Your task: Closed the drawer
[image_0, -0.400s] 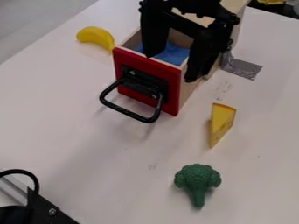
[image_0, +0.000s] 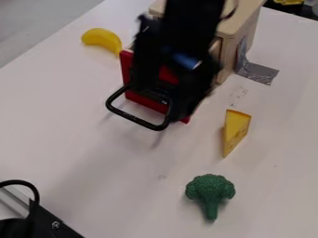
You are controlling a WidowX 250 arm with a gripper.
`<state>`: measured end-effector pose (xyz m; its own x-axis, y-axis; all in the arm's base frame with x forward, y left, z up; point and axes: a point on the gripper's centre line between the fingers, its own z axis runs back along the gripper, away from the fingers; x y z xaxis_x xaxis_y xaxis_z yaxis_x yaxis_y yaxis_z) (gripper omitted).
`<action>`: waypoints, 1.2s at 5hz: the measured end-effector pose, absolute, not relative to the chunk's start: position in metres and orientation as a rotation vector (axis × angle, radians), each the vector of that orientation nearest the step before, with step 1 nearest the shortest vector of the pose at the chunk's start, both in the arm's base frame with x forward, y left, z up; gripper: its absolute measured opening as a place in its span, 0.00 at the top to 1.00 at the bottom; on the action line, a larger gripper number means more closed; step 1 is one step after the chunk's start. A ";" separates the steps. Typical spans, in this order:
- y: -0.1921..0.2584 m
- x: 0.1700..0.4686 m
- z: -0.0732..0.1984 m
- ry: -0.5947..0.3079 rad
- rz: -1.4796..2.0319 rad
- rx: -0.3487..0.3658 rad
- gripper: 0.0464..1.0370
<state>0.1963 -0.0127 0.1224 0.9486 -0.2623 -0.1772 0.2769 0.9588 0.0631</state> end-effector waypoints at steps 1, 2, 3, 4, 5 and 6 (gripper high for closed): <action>0.016 0.181 0.101 0.145 -0.289 0.124 0.04; 0.038 0.178 0.089 0.118 -0.307 0.133 0.04; 0.059 0.189 0.075 0.090 -0.278 0.073 0.04; 0.071 0.216 0.060 0.030 -0.215 0.075 0.04; 0.081 0.237 0.048 -0.026 -0.133 0.120 0.04; 0.085 0.255 0.048 -0.090 -0.078 0.117 0.04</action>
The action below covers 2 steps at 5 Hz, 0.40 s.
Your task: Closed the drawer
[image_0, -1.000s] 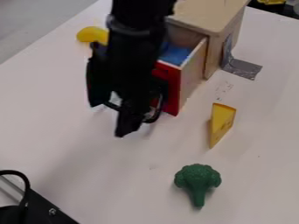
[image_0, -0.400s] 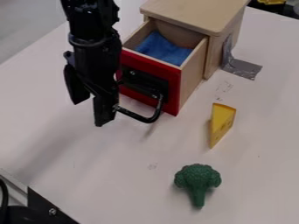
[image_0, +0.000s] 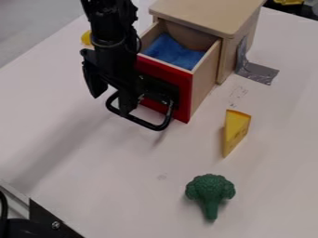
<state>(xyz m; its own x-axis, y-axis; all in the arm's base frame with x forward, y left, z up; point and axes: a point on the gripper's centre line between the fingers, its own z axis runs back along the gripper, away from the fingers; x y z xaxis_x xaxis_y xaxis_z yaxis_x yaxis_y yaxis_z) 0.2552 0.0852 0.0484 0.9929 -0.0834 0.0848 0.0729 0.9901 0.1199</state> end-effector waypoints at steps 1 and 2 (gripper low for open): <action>0.090 0.267 0.048 -0.105 -0.034 0.100 0.04; 0.093 0.276 0.048 -0.122 -0.005 0.084 0.04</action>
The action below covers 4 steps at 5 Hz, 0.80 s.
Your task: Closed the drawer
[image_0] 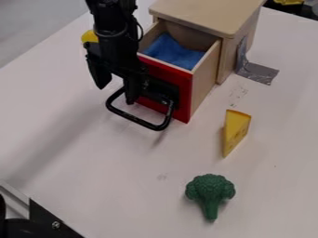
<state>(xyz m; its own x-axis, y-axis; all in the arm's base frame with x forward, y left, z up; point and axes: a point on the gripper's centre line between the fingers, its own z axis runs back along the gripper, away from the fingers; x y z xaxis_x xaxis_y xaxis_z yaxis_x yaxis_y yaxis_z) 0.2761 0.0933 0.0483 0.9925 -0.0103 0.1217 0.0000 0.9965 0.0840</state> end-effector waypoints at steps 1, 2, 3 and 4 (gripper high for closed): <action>0.099 0.282 0.046 -0.127 0.028 0.077 0.04; 0.101 0.284 0.046 -0.147 0.059 0.064 0.04; 0.102 0.288 0.044 -0.170 0.070 0.063 0.04; 0.104 0.295 0.044 -0.186 0.075 0.065 0.04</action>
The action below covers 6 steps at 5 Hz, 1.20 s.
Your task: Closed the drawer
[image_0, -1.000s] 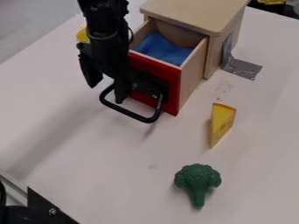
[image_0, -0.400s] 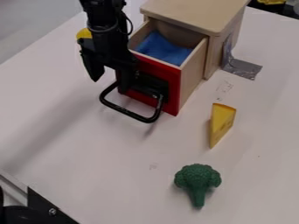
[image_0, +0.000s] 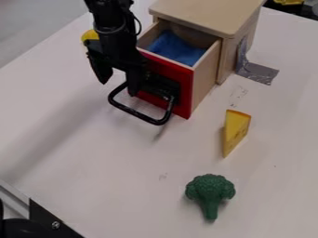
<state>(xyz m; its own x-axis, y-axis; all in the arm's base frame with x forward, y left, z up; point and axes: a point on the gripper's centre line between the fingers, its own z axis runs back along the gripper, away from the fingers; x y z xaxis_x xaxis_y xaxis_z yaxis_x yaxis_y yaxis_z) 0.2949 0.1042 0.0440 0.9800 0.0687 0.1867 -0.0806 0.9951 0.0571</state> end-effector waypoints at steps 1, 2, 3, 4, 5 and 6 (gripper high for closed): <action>0.102 0.302 0.029 -0.151 0.080 0.058 0.04; 0.103 0.319 0.025 -0.156 0.098 0.090 0.04; 0.102 0.338 0.023 -0.164 0.108 0.106 0.04; 0.104 0.352 0.024 -0.160 0.116 0.105 0.04; 0.105 0.359 0.025 -0.154 0.124 0.105 0.04; 0.107 0.365 0.024 -0.156 0.134 0.100 0.04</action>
